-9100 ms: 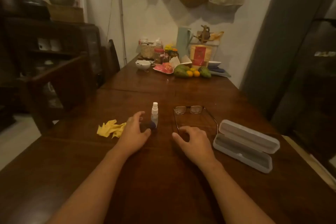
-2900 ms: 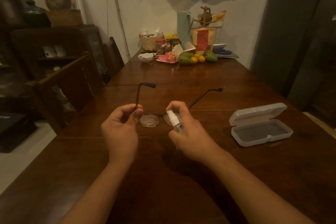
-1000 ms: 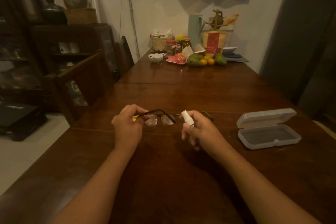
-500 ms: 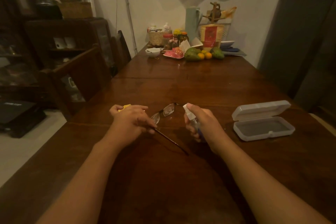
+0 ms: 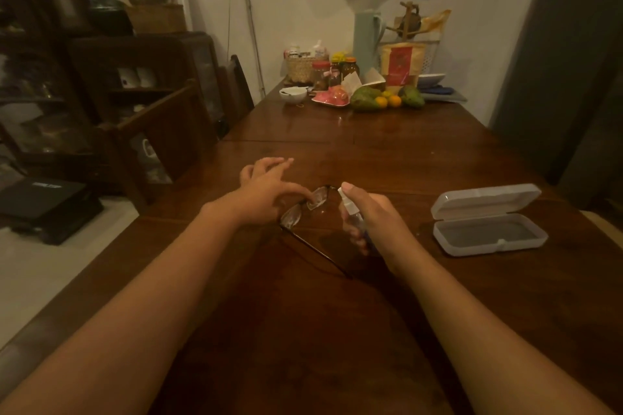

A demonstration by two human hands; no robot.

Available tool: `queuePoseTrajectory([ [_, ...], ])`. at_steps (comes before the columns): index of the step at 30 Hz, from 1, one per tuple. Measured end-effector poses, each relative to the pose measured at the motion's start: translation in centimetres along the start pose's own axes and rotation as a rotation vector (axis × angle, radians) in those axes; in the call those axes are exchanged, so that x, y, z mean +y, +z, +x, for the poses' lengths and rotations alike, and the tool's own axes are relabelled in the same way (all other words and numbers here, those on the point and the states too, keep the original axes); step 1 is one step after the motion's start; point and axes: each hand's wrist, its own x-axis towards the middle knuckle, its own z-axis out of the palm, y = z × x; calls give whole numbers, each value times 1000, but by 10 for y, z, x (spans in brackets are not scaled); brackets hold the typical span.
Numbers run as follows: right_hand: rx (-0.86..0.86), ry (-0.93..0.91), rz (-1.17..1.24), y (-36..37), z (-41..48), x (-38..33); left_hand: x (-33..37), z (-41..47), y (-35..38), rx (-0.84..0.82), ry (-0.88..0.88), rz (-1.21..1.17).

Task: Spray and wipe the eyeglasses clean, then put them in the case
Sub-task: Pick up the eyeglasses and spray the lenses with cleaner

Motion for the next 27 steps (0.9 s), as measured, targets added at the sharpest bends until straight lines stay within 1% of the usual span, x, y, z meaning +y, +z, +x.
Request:
queuePoseTrajectory([
  [3, -17, -19, 7, 3, 0, -4, -5, 13, 2, 69, 87, 44],
  [9, -57, -85, 12, 6, -2, -10, -9, 22, 10, 325, 266, 12],
  [13, -65, -138, 21, 8, -5, -16, -12, 14, 4, 377, 337, -22],
  [15, -68, -149, 25, 9, -6, -19, -13, 7, -1, 413, 300, -64],
  [17, -68, -147, 21, 9, -8, -21, -13, -3, -3, 382, 203, -77],
  [19, -59, -132, 6, 10, -8, -21, -12, -9, -2, 402, 142, -123],
  [22, -37, -87, -7, 12, -8, -20, -1, -18, -3, 483, 58, -286],
  [24, -3, -43, -9, 11, -8, -17, 9, -23, -2, 578, 30, -390],
  [27, 72, 28, -27, 10, -7, -12, 23, -31, -1, 702, -71, -482],
])
